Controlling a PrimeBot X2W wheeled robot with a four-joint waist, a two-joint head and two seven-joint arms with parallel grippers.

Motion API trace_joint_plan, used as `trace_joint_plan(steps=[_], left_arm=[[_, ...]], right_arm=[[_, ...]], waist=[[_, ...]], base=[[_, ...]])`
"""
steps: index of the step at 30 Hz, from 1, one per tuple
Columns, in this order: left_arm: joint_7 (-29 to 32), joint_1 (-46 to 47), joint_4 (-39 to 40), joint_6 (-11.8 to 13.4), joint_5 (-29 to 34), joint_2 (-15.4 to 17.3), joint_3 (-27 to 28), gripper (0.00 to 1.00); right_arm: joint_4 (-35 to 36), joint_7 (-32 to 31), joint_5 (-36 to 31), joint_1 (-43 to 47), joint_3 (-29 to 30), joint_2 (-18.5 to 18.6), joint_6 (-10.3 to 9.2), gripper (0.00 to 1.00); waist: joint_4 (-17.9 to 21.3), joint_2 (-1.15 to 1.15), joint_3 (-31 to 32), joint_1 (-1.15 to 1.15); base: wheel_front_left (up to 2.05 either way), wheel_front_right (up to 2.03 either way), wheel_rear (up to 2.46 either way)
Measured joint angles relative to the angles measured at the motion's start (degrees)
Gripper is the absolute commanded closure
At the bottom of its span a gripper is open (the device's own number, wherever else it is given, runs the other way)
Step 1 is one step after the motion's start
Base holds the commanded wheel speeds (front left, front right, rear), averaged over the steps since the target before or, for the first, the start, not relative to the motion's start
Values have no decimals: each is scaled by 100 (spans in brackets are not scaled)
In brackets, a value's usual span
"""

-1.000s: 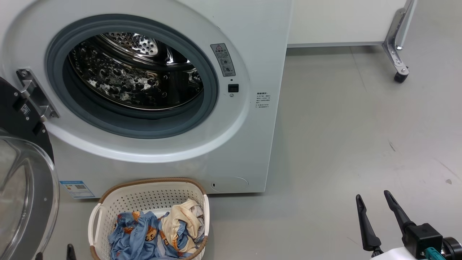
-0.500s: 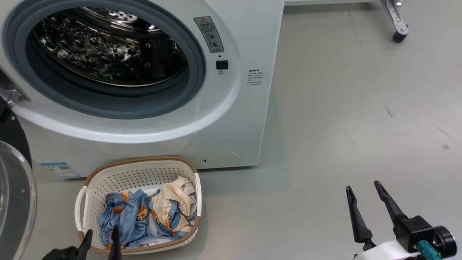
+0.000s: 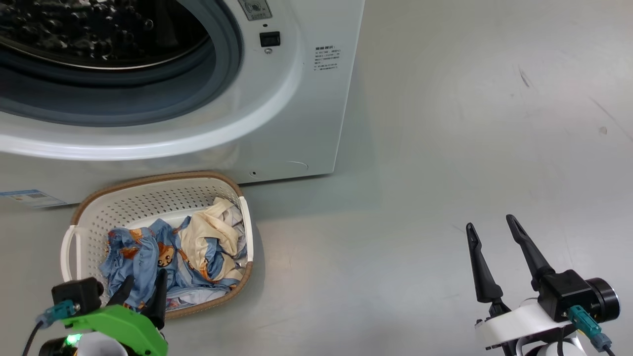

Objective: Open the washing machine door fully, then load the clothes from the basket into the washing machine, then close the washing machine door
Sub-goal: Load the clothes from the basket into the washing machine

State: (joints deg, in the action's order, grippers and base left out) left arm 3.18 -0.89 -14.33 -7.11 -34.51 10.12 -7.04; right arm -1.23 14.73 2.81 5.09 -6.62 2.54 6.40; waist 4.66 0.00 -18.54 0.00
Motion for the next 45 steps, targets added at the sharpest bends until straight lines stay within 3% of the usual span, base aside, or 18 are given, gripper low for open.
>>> trace_joint_plan(steps=[18, 26, 45], left_arm=[[632, 1446, -226, 0, -1107, 617, -268, 0], [865, 1895, -684, 0, -1308, 804, -450, 0], [826, 2530, -1171, -1, -1512, 1045, -1033, 0]], right_arm=[[394, 0, -91, -689, -89, -13, -304, 0], [450, 0, -93, -1045, -100, -14, -412, 0], [498, 0, -99, -1093, -91, -15, -610, 0]], waist=[[366, 0, -1499, 0], [414, 0, -2078, 1], [489, 0, -2527, 0]], base=[[0, 0, 0], [0, 0, 0], [0, 0, 0]])
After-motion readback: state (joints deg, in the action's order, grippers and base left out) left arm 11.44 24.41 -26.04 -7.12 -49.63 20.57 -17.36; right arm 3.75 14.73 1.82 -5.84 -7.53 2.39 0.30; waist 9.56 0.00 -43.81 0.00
